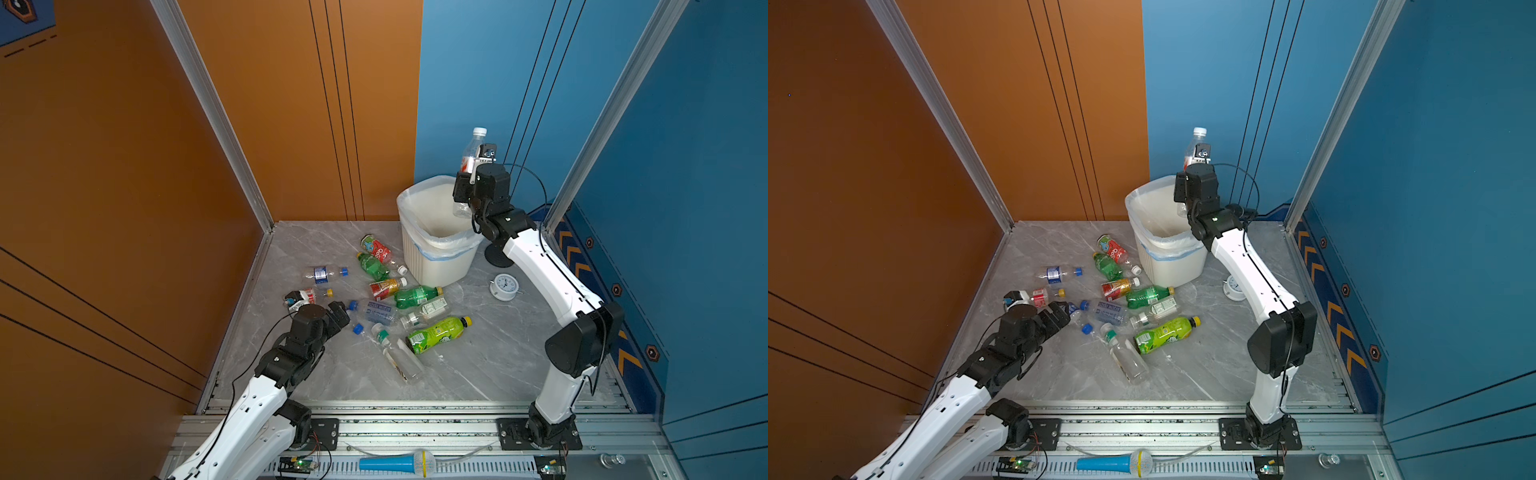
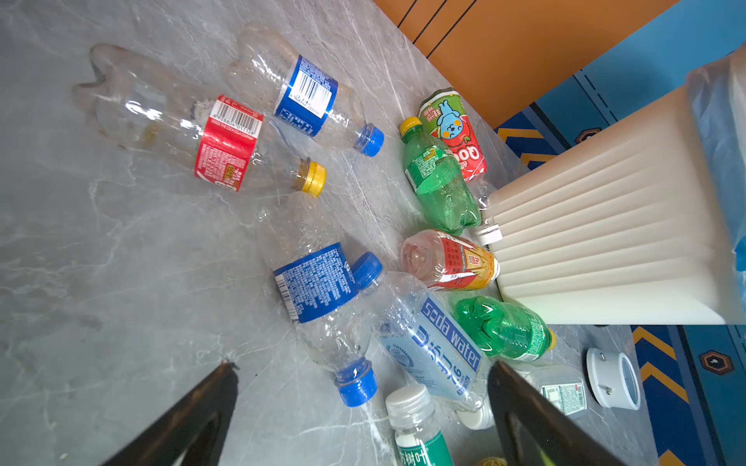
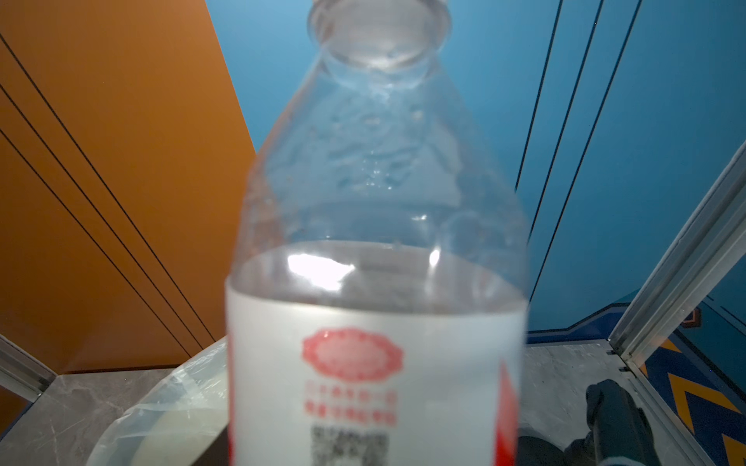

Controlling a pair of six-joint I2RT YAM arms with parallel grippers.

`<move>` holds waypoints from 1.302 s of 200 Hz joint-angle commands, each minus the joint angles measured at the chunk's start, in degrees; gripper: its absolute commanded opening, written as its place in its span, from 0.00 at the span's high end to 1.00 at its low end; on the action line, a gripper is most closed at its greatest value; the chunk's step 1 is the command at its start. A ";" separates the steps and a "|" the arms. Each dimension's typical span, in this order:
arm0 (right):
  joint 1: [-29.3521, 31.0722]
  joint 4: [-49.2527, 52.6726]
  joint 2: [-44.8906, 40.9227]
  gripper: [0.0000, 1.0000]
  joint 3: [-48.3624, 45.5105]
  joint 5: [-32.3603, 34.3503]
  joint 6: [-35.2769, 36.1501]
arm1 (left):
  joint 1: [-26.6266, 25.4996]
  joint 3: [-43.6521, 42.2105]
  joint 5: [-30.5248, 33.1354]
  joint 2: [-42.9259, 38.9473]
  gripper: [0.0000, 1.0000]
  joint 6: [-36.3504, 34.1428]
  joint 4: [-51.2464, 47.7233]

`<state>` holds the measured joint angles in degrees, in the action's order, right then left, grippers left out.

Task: Put the plastic bottles in the bin
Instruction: 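Lift the red-labelled water bottle with the right gripper and drop it into the bin, then withdraw the right gripper from the bin while the left gripper reaches toward the bottles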

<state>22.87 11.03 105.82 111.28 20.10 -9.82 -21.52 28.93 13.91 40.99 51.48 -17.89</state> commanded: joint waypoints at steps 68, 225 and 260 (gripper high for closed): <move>-1.68 1.90 -0.47 0.02 1.45 -0.85 -0.66 | 0.88 -0.49 -1.10 1.25 0.02 1.24 -0.33; -0.87 4.36 -44.42 0.00 -62.75 -2.03 -18.46 | -7.30 0.20 -3.55 10.45 0.00 9.14 4.51; -1.32 2.61 -43.62 0.00 -62.59 -2.81 -18.31 | -17.33 -0.54 0.03 13.32 0.00 16.54 4.35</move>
<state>22.04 14.13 61.52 47.22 18.61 -27.07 -33.52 27.75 10.74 52.73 61.71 -13.08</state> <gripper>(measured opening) 0.995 0.996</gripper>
